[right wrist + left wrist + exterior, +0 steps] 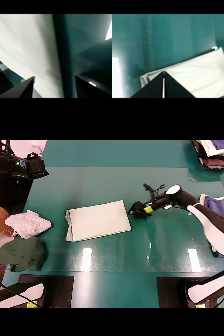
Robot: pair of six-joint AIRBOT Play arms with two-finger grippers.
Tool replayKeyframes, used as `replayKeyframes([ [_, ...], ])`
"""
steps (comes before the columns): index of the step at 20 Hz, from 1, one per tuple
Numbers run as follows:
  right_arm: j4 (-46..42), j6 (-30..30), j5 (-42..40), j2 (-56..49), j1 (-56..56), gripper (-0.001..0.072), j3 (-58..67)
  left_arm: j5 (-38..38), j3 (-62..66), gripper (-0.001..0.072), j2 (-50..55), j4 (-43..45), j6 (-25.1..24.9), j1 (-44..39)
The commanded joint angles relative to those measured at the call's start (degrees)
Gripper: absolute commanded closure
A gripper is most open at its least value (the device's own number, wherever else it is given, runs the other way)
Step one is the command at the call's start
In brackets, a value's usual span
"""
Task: Fold the shirts.
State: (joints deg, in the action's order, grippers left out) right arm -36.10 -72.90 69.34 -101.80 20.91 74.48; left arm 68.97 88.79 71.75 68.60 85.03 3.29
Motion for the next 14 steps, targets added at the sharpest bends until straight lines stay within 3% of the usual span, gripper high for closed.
replayKeyframes([
  [1, 3.5, 0.5, -0.8, -5.3, 5.1, 0.0142, 4.7, -0.2, 0.0, 0.0677, 0.2, -0.1, 0.0, 0.0],
  [2, 3.5, 0.5, -0.9, -6.5, 6.8, 0.0143, 6.9, -0.1, 0.0, 0.0677, 0.2, -0.2, 0.0, 0.0],
  [3, 3.5, 0.5, -1.1, -7.7, 8.4, 0.0194, 9.3, -0.1, 0.0, 0.0677, 0.2, -0.6, 0.0, 0.0],
  [7, 3.1, 1.6, -0.7, -10.8, 11.5, 0.0688, 15.6, -0.1, 0.0, 0.0677, 0.2, -3.5, 0.0, 0.0],
  [10, 0.6, 0.3, 1.7, -9.4, 9.4, 0.0698, 16.4, 0.9, 0.0, 0.0678, 0.2, -5.0, 0.1, -1.0],
  [14, -4.6, 0.2, 0.9, 0.2, -1.5, 0.0698, 10.6, 0.4, 0.0, 0.0677, 0.2, -4.6, 0.0, -8.6],
])
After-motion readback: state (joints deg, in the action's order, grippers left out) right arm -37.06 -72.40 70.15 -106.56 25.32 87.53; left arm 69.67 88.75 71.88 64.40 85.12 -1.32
